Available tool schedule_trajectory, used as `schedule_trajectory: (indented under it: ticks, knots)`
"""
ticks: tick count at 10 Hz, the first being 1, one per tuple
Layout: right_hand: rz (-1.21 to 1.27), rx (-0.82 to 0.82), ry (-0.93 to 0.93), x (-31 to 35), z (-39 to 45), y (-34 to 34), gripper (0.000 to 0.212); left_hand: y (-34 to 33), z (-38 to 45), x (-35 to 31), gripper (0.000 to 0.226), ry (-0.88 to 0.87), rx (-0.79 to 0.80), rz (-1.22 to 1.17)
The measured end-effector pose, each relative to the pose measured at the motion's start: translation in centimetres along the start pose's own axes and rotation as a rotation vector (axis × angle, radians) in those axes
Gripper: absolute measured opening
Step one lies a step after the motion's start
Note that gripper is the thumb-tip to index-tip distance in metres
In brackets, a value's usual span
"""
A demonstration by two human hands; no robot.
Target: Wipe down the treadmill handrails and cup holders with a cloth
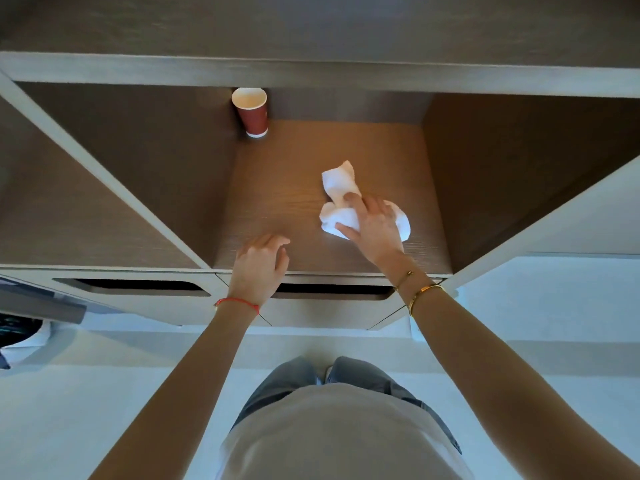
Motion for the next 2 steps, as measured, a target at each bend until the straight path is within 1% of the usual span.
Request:
schedule_trajectory:
  ticks: [1,2]
  knots:
    - [-0.014,0.003,0.022,-0.2,-0.1,0.4,0.062,-0.1,-0.1,-0.2,0.025,-0.024,0.022,-0.02]
    - [-0.027,-0.018,-0.02,-0.4,-1.2,1.9,0.069,0.6,0.1,-0.4,0.026,-0.019,0.016,-0.005]
Point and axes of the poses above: each hand's wrist, its own z-axis towards the middle knuckle, its own y-axis out of the back of the hand, x = y × z, the point moved 8 cm from there along z, towards the middle knuckle, and after that the axes turned 2 degrees about x, right-handed, at the moved point
